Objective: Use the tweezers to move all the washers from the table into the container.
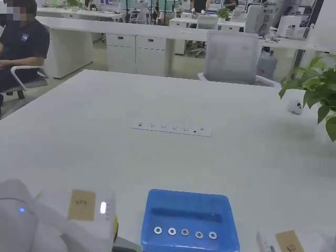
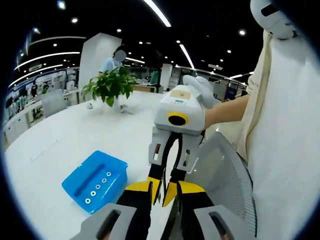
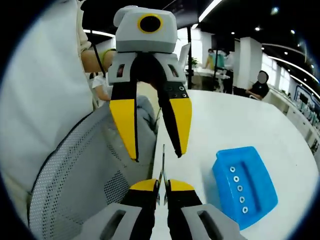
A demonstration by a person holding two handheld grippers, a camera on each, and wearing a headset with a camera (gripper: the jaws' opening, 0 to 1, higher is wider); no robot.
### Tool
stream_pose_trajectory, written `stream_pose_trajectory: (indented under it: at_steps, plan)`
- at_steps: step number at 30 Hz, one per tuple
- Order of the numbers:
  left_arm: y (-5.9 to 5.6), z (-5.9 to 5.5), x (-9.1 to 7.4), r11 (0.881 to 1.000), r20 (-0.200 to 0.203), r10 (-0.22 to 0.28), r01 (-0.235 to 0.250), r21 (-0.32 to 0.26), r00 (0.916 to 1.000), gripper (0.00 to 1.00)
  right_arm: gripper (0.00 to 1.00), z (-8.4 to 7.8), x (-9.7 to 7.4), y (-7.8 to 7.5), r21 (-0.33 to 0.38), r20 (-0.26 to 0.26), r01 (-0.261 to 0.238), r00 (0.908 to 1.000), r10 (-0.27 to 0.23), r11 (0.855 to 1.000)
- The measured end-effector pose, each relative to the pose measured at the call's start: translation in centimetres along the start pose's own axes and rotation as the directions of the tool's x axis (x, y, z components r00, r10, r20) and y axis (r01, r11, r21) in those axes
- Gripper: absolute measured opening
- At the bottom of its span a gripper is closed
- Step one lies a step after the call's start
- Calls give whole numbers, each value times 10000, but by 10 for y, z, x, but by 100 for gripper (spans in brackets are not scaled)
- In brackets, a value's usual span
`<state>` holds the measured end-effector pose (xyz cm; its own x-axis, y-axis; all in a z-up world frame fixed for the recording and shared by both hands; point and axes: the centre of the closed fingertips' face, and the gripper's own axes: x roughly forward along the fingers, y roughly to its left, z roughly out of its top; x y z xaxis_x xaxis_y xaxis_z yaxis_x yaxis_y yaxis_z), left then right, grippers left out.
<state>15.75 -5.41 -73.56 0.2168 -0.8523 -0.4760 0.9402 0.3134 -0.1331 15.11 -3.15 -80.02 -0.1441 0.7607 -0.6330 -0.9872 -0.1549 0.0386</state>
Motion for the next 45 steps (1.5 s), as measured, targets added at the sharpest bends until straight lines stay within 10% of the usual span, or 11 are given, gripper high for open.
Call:
stream_pose_trajectory:
  at_steps: [11,33,45]
  plan:
    - [-4,-6,9,9980,-458,-252,278,562,9986,9,4,-16,9,5,-721,-1071,-74,9943,-3,9974]
    - [6,-18,12,9820,-1340,17,237,1876,9910,0,4,-27,11,-10,-737,-1526,327,9873,-437,9967]
    - [25,-52,16,9656,-2725,324,403,2568,9616,0,5,-45,22,-24,-59,-1684,689,9833,-689,9976]
